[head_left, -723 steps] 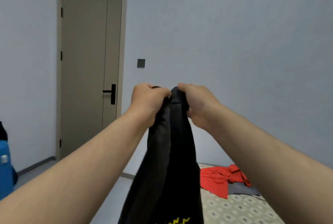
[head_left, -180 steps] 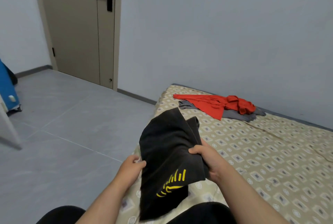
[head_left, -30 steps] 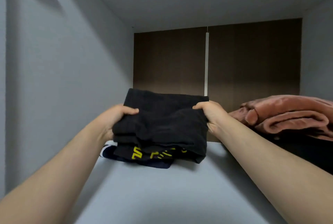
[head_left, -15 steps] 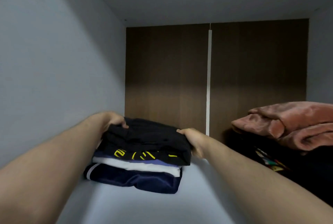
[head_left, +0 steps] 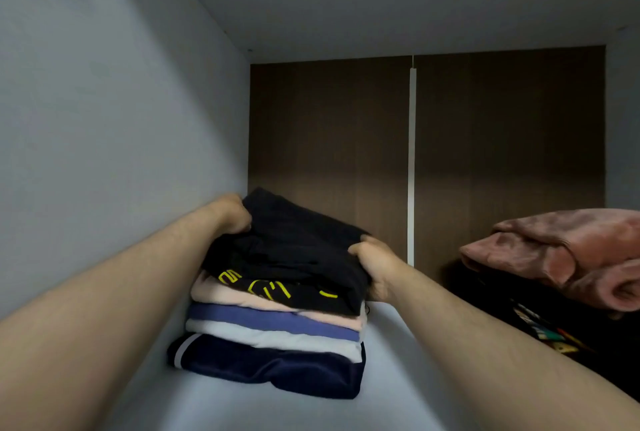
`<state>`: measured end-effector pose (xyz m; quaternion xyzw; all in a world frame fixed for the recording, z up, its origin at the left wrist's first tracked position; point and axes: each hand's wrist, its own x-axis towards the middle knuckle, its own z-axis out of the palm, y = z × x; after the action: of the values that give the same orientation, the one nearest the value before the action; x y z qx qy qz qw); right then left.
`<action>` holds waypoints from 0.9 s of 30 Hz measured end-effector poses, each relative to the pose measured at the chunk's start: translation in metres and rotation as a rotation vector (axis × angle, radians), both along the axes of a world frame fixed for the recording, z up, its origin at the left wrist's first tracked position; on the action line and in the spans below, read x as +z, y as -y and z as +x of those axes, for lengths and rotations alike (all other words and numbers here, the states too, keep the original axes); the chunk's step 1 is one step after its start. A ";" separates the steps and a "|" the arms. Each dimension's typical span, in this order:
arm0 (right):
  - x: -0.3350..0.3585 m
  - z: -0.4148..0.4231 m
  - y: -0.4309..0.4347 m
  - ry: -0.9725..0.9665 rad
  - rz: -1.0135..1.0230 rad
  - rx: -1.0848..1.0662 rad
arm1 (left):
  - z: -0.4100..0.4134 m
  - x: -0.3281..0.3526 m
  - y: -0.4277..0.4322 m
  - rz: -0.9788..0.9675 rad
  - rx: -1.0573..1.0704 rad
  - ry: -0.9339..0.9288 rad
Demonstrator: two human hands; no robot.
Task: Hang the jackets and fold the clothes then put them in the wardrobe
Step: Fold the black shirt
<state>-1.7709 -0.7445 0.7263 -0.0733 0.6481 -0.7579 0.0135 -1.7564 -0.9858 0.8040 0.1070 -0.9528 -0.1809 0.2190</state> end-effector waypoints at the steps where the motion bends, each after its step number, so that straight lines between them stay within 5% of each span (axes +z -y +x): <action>1: -0.006 0.003 0.004 0.046 0.118 0.004 | 0.003 -0.005 -0.003 -0.153 0.046 0.044; 5: -0.015 0.001 0.009 0.079 0.533 -0.077 | -0.004 -0.025 -0.015 -0.445 0.069 0.099; 9: -0.010 -0.012 0.002 -0.314 0.929 -0.290 | -0.023 -0.035 -0.021 -0.360 -0.184 0.180; 14: -0.050 -0.027 -0.002 -0.249 0.955 -0.008 | -0.029 -0.070 -0.013 -0.115 -0.197 0.407; 18: -0.073 -0.032 -0.009 -0.182 0.669 0.065 | -0.028 -0.072 -0.014 0.014 -0.217 0.423; 27: -0.082 -0.013 -0.020 -0.098 0.630 0.088 | -0.018 -0.085 -0.010 -0.126 -0.140 0.286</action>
<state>-1.7841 -0.7245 0.6447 -0.1297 0.8471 -0.5140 0.0369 -1.7746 -0.9760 0.7189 0.0509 -0.9889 -0.1186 0.0743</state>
